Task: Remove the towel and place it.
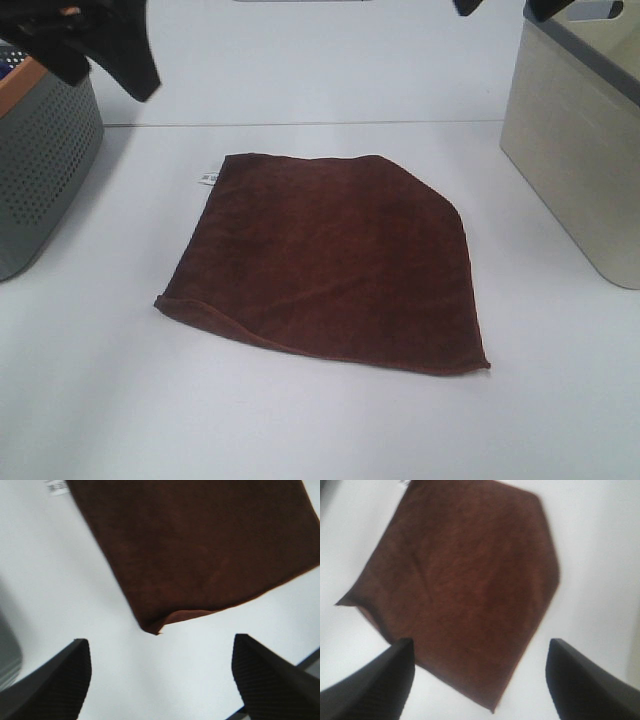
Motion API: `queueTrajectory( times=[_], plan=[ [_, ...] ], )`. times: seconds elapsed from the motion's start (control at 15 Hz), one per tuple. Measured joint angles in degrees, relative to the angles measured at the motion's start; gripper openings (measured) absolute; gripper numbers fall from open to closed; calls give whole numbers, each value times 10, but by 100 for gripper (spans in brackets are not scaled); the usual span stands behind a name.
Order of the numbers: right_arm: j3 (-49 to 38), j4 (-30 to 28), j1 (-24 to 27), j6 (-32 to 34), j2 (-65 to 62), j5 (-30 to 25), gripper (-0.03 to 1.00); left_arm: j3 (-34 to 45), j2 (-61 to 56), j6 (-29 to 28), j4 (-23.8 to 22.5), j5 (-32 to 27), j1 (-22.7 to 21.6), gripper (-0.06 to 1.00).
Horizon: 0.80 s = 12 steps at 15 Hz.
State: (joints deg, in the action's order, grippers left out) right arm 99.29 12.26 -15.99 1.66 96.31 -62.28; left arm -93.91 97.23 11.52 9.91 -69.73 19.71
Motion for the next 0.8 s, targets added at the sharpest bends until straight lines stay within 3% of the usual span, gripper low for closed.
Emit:
queueTrajectory(
  times=[0.2,0.33,0.53,0.6,0.8],
  plan=[
    [3,-147,0,76,-27,0,64,0,-40,-50,-68,-1,-83,74],
    [3,-205,5,100,-40,0,64,0,-68,-53,-76,-1,-150,74],
    [3,-170,94,102,-42,0,64,0,-93,-34,-74,-2,-261,74],
    [3,-148,117,91,-43,0,64,1,-101,-29,-71,-2,-274,74],
    [-34,-104,123,70,-77,0,64,50,-154,-23,-62,-1,-278,74]
  ],
)
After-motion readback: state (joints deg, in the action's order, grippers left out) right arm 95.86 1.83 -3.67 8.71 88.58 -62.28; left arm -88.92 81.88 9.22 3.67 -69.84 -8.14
